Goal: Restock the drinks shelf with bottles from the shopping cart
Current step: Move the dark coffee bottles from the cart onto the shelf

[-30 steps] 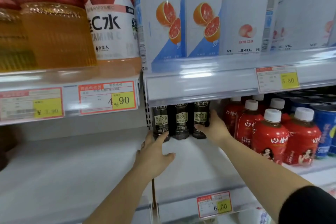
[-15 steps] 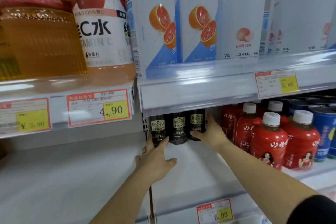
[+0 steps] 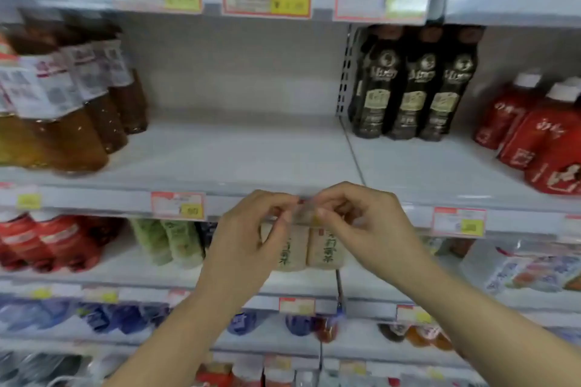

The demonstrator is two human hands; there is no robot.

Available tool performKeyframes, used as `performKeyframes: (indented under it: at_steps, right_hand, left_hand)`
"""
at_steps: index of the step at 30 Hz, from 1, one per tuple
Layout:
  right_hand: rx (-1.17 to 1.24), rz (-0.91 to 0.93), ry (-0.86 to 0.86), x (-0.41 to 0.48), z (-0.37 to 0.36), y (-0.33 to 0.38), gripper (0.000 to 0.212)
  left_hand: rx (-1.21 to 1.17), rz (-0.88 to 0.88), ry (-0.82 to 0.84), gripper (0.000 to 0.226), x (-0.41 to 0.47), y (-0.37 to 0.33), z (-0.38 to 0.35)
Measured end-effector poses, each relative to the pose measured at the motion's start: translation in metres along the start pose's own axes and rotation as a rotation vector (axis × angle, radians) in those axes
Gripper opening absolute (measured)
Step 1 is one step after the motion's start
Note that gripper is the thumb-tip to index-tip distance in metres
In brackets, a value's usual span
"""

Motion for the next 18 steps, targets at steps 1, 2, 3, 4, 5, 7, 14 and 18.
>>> performKeyframes:
  at_steps: [1, 2, 3, 4, 5, 7, 14, 18]
  right_hand:
    - [-0.004, 0.003, 0.055, -0.005, -0.027, 0.004, 0.025]
    - [-0.011, 0.001, 0.109, -0.009, -0.055, 0.007, 0.025]
    - [-0.026, -0.003, 0.159, -0.012, -0.083, 0.008, 0.025]
    - [-0.043, -0.008, 0.209, -0.015, -0.112, 0.008, 0.023]
    - [-0.062, -0.023, 0.264, -0.017, -0.143, 0.006, 0.019]
    - [-0.088, -0.076, 0.387, -0.021, -0.207, -0.006, 0.013]
    - [-0.251, -0.22, 0.683, -0.054, -0.414, -0.073, 0.013]
    - [-0.418, -0.338, 0.82, -0.075, -0.5, -0.128, 0.028]
  left_hand:
    - [0.02, 0.033, -0.024, 0.017, -0.02, 0.008, 0.017]
    - [0.046, 0.074, -0.044, 0.017, -0.039, 0.017, 0.033]
    - [0.065, 0.131, -0.054, 0.018, -0.059, 0.027, 0.048]
    - [0.078, 0.2, -0.054, 0.018, -0.081, 0.041, 0.061]
    - [0.086, 0.276, -0.046, 0.017, -0.105, 0.057, 0.073]
    - [0.114, 0.422, -0.042, 0.017, -0.155, 0.091, 0.098]
    - [0.168, 0.964, -0.087, 0.015, -0.356, 0.197, 0.173]
    - [0.188, 1.212, -0.084, 0.018, -0.446, 0.235, 0.196]
Point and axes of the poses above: each hand's wrist, its own x-axis towards the middle knuckle, its own z-axis out of the back of the hand, y = z × x, the point moved 6 cm from there along x, towards the middle knuckle, and after that the axes turned 15 degrees about -z, right-handed, at the moved point
